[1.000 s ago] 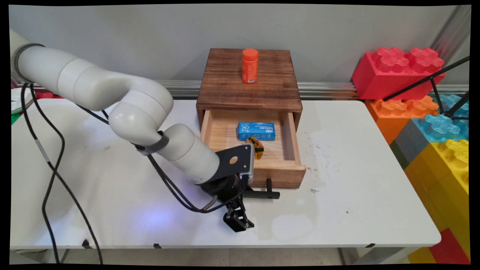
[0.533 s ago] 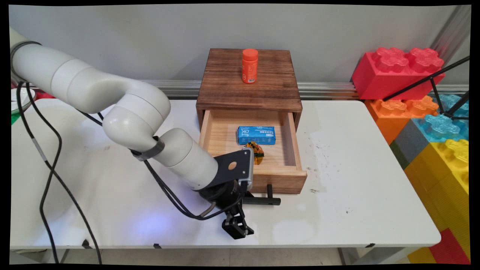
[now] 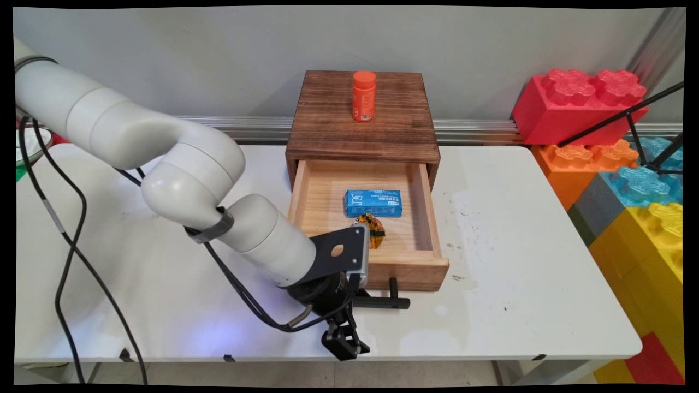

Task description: Open the drawer

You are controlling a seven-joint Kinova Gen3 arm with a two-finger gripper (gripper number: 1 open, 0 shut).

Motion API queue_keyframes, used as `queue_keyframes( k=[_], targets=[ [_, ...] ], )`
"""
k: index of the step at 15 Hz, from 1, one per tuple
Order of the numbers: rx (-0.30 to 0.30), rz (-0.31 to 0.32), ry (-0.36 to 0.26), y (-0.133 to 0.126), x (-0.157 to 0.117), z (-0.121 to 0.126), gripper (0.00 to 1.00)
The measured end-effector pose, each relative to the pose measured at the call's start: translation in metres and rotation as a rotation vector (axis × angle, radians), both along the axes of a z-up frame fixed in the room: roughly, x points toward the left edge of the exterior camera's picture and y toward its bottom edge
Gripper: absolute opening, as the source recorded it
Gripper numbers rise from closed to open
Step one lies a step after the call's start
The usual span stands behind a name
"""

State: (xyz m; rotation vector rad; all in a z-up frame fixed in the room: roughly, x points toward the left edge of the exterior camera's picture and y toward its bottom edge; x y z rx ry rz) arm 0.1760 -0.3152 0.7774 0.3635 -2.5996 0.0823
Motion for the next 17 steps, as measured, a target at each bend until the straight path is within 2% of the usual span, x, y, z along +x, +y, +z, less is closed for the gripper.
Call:
queue_keyframes(
  k=[11, 17],
  targets=[
    [0.017, -0.004, 0.01, 0.018, -0.007, 0.002, 1.0],
    [0.012, 0.001, 0.013, 0.024, -0.001, 0.01, 1.0]
  ],
)
